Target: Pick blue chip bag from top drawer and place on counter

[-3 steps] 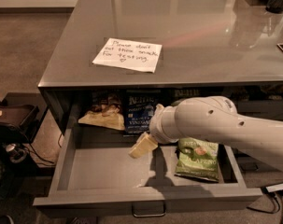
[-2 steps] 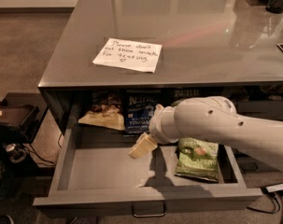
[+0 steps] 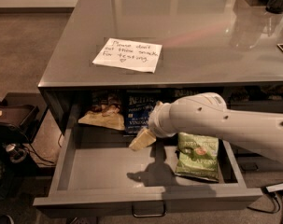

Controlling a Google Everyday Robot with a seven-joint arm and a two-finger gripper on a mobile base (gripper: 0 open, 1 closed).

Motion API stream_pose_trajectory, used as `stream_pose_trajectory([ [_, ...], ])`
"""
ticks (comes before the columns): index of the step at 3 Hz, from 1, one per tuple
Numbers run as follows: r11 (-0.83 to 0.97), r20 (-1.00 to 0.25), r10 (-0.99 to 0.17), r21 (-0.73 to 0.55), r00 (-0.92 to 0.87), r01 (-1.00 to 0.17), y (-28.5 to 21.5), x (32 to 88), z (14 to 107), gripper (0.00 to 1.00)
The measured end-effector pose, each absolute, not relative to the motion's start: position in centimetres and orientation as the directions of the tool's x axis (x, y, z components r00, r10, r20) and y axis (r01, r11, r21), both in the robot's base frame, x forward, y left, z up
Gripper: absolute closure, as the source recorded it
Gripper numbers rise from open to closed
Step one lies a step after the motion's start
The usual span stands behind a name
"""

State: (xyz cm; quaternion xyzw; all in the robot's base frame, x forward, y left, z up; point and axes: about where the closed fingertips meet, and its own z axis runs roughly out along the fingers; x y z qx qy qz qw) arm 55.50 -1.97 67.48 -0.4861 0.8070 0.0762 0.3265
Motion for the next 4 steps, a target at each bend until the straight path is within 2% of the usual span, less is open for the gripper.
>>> stream_pose_trajectory([
  [4,0.572,-0.609,-0.706,-0.189,-0.362,-0.798,-2.7,63.4,59.6,0.00],
])
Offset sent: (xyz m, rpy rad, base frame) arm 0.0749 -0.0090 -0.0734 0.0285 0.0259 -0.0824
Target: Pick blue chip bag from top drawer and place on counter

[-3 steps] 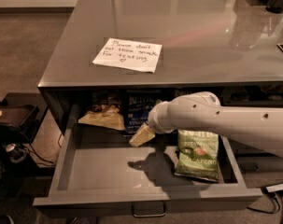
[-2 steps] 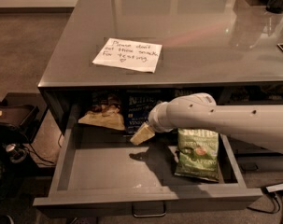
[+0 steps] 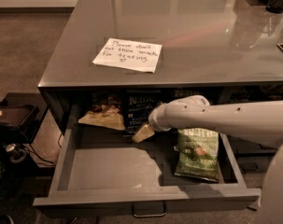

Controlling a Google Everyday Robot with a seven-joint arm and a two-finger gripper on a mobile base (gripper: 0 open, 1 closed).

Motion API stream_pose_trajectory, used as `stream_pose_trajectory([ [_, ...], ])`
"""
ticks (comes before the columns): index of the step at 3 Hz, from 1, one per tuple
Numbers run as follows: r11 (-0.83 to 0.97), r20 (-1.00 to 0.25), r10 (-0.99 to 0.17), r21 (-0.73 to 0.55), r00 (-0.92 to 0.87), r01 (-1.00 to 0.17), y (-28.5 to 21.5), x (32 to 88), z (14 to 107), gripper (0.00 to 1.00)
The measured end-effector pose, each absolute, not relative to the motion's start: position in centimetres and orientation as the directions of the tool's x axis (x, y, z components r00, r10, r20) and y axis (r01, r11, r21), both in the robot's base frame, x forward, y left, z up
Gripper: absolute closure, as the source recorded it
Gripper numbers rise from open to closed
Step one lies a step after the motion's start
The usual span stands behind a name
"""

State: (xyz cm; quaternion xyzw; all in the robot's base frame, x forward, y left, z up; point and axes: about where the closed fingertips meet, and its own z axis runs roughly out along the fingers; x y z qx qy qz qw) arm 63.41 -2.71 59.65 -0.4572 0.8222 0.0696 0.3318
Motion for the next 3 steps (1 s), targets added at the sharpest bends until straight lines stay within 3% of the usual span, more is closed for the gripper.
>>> stream_pose_trajectory([
  [3,0.574,-0.636,-0.688,-0.183,-0.349,-0.798,0.1,65.6,61.0,0.64],
])
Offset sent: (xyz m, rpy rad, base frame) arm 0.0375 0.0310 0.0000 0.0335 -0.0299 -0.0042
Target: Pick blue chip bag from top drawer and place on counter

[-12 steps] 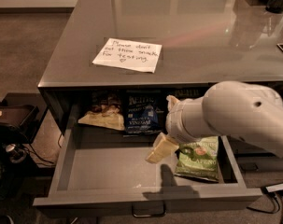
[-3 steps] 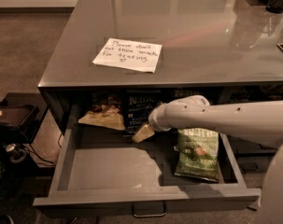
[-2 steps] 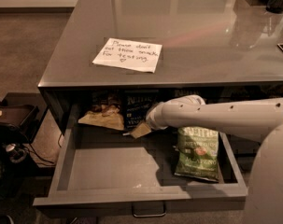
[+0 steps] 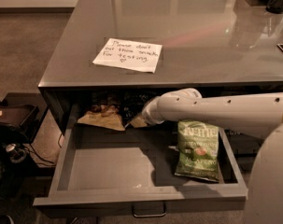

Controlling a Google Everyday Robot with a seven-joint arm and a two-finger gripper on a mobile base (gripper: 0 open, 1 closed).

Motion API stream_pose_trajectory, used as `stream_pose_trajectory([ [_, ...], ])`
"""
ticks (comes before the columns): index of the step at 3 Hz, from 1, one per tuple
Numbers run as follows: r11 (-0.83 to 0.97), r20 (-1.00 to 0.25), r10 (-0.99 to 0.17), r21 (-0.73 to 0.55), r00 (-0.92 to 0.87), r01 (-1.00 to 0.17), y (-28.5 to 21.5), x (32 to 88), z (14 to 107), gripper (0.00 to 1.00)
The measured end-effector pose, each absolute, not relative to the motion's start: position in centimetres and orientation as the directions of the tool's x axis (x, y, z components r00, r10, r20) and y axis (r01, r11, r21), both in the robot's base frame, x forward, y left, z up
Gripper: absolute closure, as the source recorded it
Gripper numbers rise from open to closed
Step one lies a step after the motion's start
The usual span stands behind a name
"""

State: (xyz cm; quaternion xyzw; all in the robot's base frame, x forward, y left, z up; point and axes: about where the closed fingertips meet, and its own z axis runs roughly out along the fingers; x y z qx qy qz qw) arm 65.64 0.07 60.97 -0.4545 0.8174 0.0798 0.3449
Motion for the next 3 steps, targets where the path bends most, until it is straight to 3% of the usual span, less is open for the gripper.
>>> stream_pose_trajectory([
  [1,0.570,-0.637,-0.690,-0.187,-0.343,-0.800,-0.2,64.2,63.5,0.89],
  [2,0.574,-0.634,-0.692,-0.194,-0.345,-0.795,-1.1,62.7,65.4,1.00],
  [3,0.579,-0.634,-0.693,-0.204,-0.344,-0.790,-2.3,61.0,67.2,1.00],
])
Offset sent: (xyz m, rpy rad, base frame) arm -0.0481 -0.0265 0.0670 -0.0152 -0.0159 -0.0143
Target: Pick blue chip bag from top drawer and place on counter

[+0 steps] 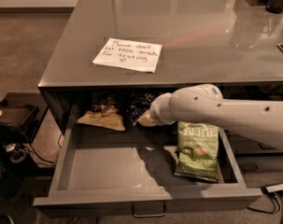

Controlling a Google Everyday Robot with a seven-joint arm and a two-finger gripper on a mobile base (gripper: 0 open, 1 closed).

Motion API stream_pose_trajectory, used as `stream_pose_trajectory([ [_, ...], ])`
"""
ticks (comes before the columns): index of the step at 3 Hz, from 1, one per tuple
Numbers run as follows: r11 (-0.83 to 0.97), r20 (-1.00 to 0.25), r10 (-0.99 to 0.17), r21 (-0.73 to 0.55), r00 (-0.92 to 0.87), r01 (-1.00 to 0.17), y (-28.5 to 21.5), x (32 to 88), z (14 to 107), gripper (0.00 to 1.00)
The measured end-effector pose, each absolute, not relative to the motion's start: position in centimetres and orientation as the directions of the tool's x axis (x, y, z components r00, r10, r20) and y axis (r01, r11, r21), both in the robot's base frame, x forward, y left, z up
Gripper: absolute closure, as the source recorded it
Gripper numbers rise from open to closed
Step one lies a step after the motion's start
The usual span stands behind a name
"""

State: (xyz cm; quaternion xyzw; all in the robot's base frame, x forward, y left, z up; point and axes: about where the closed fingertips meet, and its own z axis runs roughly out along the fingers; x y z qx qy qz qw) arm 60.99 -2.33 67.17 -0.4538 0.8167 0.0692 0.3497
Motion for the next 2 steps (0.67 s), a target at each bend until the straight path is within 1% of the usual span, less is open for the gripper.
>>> stream_pose_trajectory([
  [1,0.573,-0.663,-0.670,-0.174,-0.335,-0.801,-2.9,59.0,70.0,1.00],
  [2,0.523,-0.721,-0.618,-0.078,-0.315,-0.849,-1.7,56.2,73.5,1.00],
])
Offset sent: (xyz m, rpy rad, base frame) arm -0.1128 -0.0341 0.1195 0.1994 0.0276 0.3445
